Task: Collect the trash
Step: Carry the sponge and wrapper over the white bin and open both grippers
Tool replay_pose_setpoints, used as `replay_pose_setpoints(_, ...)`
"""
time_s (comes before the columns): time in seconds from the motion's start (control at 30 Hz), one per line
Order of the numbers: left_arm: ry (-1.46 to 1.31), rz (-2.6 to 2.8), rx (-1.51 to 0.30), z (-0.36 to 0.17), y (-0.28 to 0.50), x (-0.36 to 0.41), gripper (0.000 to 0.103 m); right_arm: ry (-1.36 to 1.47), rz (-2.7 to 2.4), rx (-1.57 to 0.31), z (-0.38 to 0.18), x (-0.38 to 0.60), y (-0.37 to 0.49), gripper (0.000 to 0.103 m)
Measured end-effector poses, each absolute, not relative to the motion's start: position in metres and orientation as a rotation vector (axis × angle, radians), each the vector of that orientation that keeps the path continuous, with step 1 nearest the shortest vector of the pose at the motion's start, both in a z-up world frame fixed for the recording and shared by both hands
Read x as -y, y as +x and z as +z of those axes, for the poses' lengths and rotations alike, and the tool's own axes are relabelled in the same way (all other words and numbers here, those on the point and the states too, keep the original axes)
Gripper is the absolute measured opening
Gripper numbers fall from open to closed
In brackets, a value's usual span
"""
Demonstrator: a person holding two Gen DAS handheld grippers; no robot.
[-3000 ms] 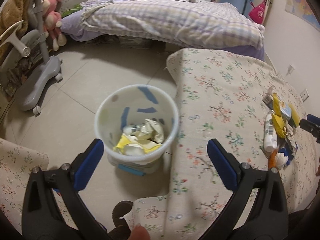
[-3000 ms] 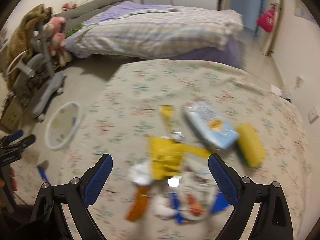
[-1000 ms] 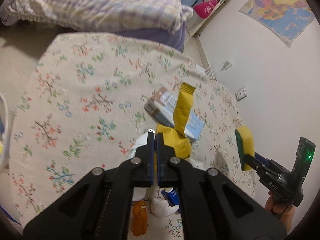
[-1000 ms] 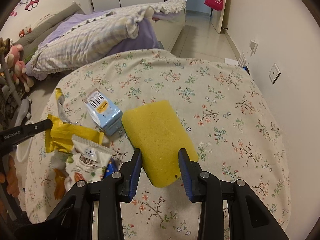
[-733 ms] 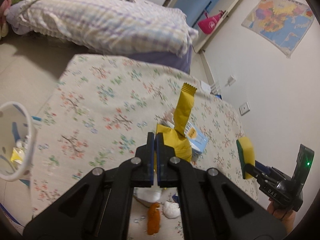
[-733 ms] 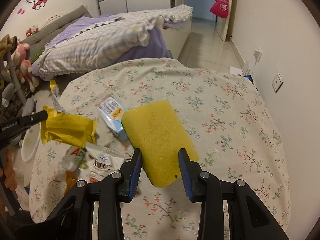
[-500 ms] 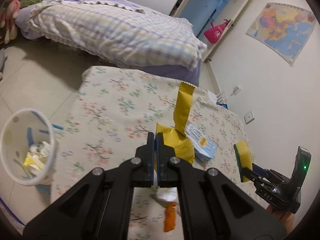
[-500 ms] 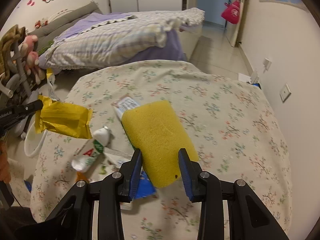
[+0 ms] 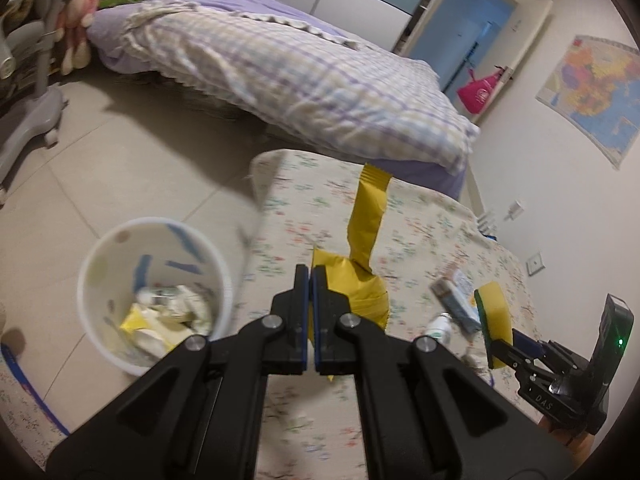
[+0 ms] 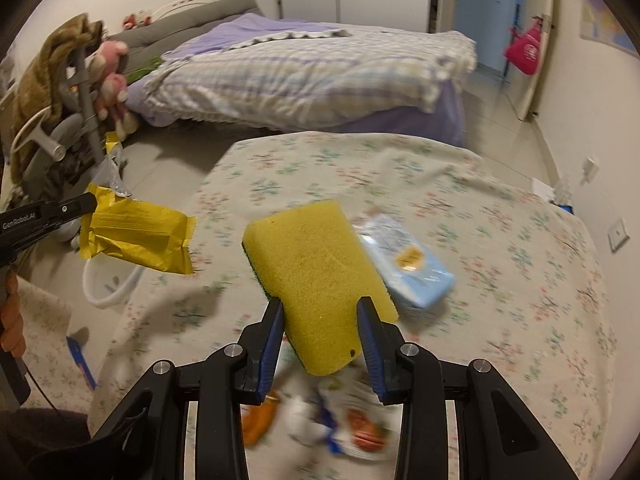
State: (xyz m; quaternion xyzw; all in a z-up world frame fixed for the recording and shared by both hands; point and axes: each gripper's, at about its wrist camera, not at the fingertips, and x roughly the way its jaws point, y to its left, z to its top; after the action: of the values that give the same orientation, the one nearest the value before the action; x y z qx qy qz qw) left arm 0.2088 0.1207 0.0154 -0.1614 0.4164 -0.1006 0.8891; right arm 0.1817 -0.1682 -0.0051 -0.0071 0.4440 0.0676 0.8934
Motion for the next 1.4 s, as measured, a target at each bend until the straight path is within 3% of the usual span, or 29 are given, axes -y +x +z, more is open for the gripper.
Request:
replay_pose_setpoints(0.67,-0.252,0.128,-0.835,0.0,0.198,-0.236,0.004,-0.098,0.415,-0.963,-0.035,0.02,0.22,0.038)
replay_pose_setpoints(0.7,-0.232,0.15,-0.847,0.0,0.198,-0.238,0.016,-0.099,0.42,-0.965,-0.036,0.015,0.219,0.038)
replay_pose_setpoints(0.73,-0.219,0.167,-0.859,-0.001,0.198,-0.241,0.039,-0.1,0.43,-0.971,-0.038,0.009,0.223,0.038)
replay_pose_setpoints(0.8,-0.198,0.221,-0.875,-0.004,0.196,-0.247,0.07,-0.102,0.439,-0.98,-0.04,-0.002,0.227,0.038)
replay_pose_setpoints(0.83,-0.187,0.252,-0.877,-0.004,0.194,-0.25,0.078,-0.107,0.444,-0.985,-0.04,-0.009,0.23,0.038)
replay_pose_setpoints(1.03,-0.091,0.326,-0.869,-0.005,0.181,-0.263,0.094,-0.138,0.469,-0.991,-0.036,-0.038,0.239,0.038)
replay_pose_setpoints(1.4,-0.097,0.308,-0.875,-0.001,0.168,-0.273,0.096,-0.132,0.519,-1.013,-0.038,-0.089,0.26,0.042)
